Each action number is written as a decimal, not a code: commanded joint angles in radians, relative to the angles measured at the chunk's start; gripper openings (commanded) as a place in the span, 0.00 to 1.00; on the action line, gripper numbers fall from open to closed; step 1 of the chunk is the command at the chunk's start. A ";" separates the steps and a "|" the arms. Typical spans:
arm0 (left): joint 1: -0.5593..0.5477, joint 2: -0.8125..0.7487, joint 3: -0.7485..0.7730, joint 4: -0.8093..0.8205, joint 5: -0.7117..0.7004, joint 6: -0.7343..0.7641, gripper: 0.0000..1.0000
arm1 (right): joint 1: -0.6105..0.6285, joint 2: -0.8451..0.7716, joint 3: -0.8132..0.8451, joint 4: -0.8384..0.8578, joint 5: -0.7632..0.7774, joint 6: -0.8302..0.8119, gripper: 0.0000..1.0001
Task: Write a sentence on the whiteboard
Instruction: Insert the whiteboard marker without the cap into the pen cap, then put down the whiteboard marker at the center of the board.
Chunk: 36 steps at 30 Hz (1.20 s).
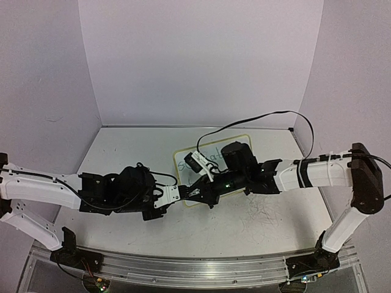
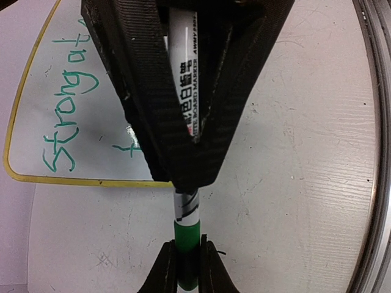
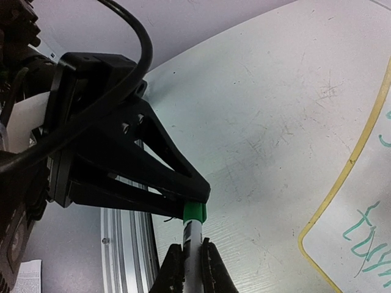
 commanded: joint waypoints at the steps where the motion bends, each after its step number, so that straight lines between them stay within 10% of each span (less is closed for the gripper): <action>1: -0.018 0.007 0.090 0.262 0.079 -0.030 0.00 | 0.037 -0.028 -0.054 0.066 0.010 0.046 0.00; 16: -0.008 -0.099 0.017 0.218 0.002 -0.159 0.74 | -0.064 -0.152 -0.253 0.118 0.061 0.192 0.00; 36: 0.166 -0.264 -0.106 0.357 -0.037 -0.489 0.84 | -0.089 -0.008 -0.454 0.332 -0.009 0.420 0.12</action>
